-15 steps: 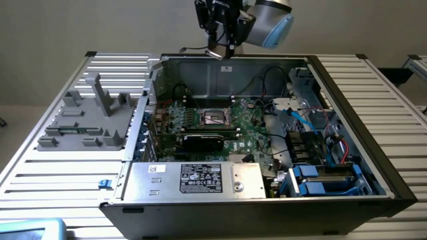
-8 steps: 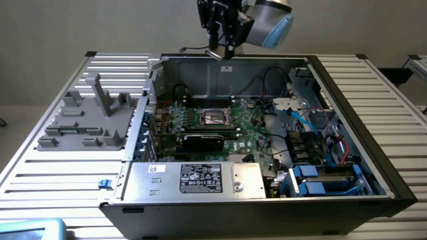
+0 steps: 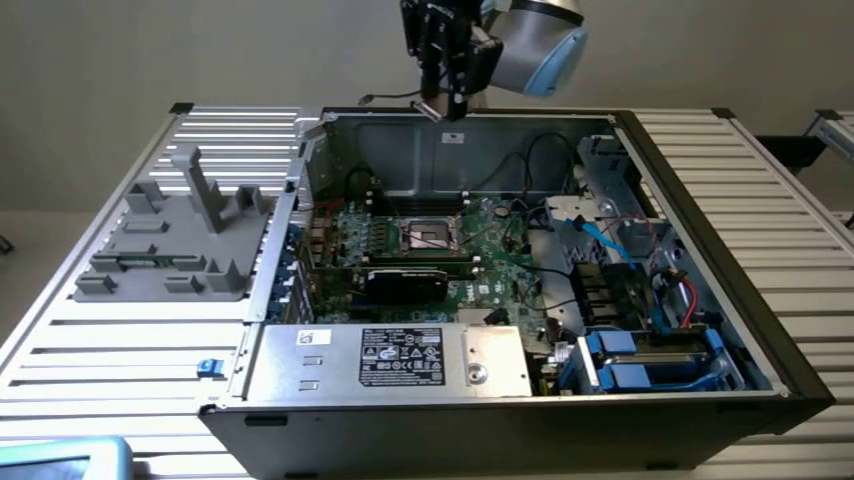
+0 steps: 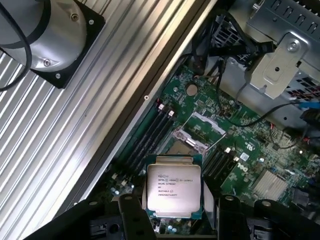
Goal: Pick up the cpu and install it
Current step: 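Place the cpu into insertion slot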
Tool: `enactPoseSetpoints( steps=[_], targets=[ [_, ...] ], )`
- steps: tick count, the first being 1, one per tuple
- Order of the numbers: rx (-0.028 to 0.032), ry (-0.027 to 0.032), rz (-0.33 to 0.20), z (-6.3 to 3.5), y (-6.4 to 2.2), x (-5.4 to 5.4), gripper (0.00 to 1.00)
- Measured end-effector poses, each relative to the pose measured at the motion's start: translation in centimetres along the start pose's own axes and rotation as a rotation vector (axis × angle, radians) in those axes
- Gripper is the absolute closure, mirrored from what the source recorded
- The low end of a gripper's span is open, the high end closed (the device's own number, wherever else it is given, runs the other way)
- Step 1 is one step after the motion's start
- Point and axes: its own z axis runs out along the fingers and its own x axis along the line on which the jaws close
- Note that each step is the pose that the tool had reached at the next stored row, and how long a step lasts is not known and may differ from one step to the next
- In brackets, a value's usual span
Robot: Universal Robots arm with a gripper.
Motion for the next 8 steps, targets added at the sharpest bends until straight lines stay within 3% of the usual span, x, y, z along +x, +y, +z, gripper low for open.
enactPoseSetpoints(
  steps=[8],
  targets=[
    [-0.0054, -0.0045, 0.13, 0.15, -0.01, 0.0, 0.46]
  ],
)
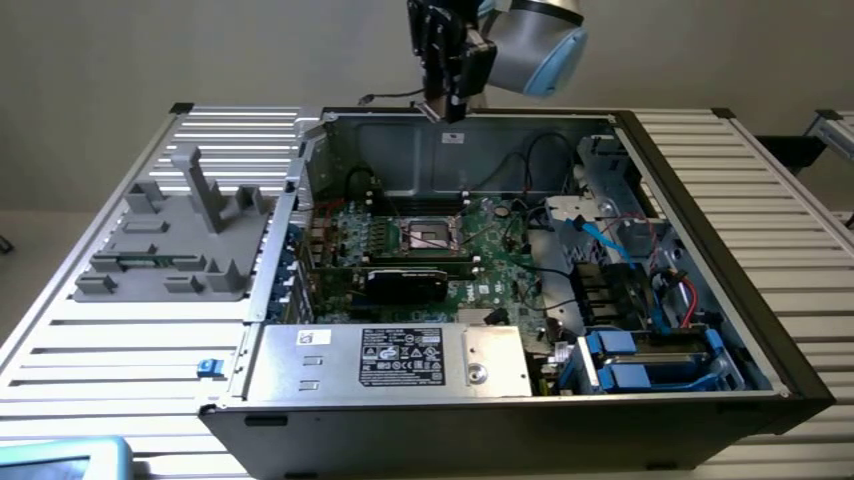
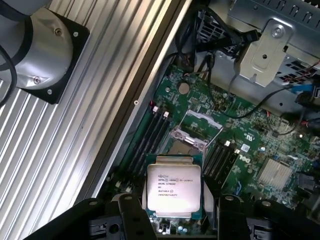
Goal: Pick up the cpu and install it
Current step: 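Place the cpu into insertion slot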
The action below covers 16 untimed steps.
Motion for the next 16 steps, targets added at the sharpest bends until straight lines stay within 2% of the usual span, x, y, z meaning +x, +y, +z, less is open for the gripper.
enactPoseSetpoints(
  steps=[16],
  targets=[
    [-0.0109, -0.0089, 0.261, 0.31, -0.01, -0.01, 0.46]
  ],
)
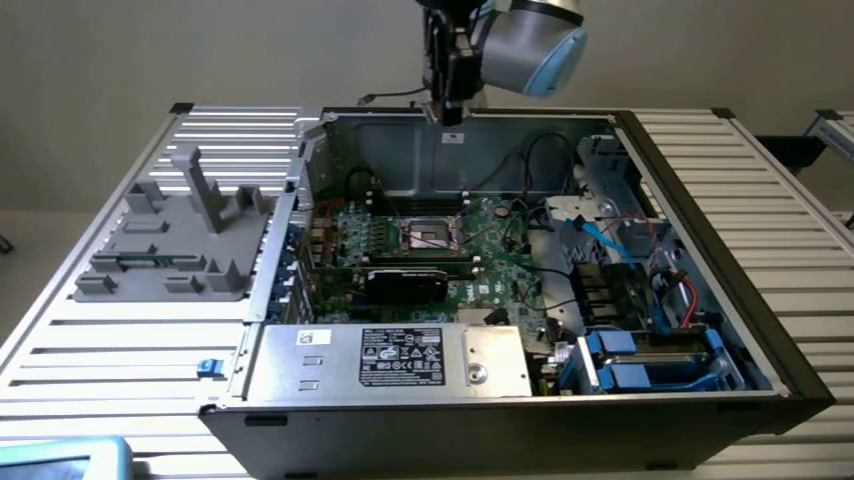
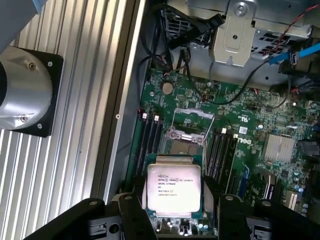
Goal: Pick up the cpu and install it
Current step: 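Place the cpu into insertion slot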
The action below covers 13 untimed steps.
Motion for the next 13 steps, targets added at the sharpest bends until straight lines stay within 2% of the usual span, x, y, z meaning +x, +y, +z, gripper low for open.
enactPoseSetpoints(
  steps=[13],
  targets=[
    [-0.0087, -0.0072, 0.211, 0.26, -0.01, -0.01, 0.46]
  ],
)
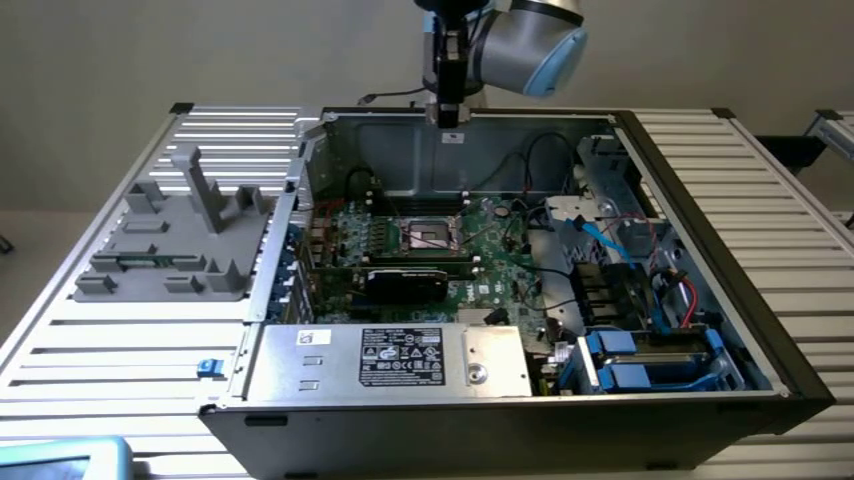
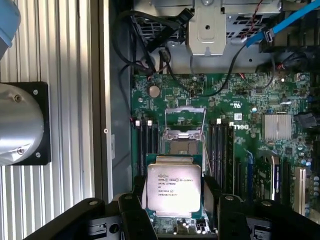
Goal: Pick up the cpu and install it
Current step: 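Place the cpu into insertion slot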
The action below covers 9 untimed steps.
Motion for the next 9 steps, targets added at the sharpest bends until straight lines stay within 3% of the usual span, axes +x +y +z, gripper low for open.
enactPoseSetpoints(
  steps=[3, 9],
  targets=[
    [-0.0015, -0.0014, 0.04, 0.02, 0.0, 0.0, 0.46],
    [-0.0024, -0.0016, 0.041, 0.03, -0.07, 0.0, 0.46]
  ],
)
